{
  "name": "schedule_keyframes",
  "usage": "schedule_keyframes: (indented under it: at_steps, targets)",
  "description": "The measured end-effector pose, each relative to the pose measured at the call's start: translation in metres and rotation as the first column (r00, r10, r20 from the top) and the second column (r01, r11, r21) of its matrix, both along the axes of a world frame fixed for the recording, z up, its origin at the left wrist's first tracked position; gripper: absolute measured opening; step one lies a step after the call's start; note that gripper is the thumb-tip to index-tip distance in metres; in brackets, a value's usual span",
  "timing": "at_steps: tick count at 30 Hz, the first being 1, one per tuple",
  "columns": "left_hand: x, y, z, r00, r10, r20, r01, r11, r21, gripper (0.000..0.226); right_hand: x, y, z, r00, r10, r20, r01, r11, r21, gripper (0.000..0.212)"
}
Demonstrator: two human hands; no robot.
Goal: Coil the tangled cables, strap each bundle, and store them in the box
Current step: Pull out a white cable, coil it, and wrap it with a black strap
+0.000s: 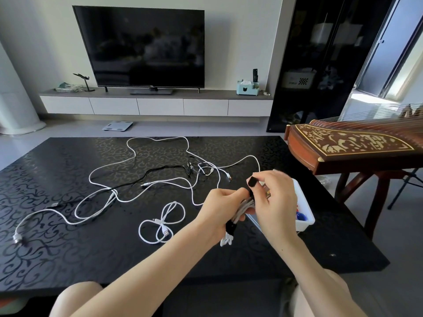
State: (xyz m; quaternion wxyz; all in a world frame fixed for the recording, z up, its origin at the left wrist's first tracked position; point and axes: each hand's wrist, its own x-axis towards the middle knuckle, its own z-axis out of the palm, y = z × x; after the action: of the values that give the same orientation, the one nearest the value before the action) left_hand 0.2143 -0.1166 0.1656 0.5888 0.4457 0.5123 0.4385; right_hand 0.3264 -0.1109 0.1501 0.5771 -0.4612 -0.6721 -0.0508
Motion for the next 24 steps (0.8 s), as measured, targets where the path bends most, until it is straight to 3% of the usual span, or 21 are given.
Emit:
schedule_keyframes:
  at_steps: [2, 6, 11, 14, 18, 24]
  targets:
    - [0.002, 0.002, 0.004, 0.999, -0.029, 0.023, 0.031, 0.995, -0.094, 0.028, 0.003, 0.004, 0.003, 0.989, -0.087, 0.115, 0.075, 0.992, 0.104, 0.023]
    - [0.001, 0.005, 0.018, 0.971, -0.190, 0.143, 0.223, 0.938, -0.267, 0.029, 0.011, 0.011, 0.009, 0.965, -0.114, 0.236, 0.058, 0.971, 0.233, 0.028]
    - [-0.001, 0.003, 0.022, 0.937, -0.308, 0.167, 0.348, 0.877, -0.330, 0.028, 0.015, 0.011, 0.008, 0.977, -0.025, 0.213, -0.013, 0.984, 0.176, 0.029]
    - [0.000, 0.000, 0.017, 0.956, -0.273, 0.105, 0.288, 0.943, -0.166, 0.026, 0.016, 0.009, 0.009, 0.985, 0.031, 0.173, -0.053, 0.990, 0.127, 0.033]
    - [-0.001, -0.009, 0.009, 0.963, -0.214, -0.165, 0.246, 0.947, 0.207, 0.032, 0.018, 0.009, 0.014, 0.988, 0.066, 0.142, -0.078, 0.994, 0.081, 0.036]
    - [-0.007, -0.011, 0.011, 0.911, -0.309, -0.273, 0.375, 0.897, 0.235, 0.029, 0.020, 0.005, 0.014, 0.989, 0.114, 0.099, -0.107, 0.991, -0.076, 0.034]
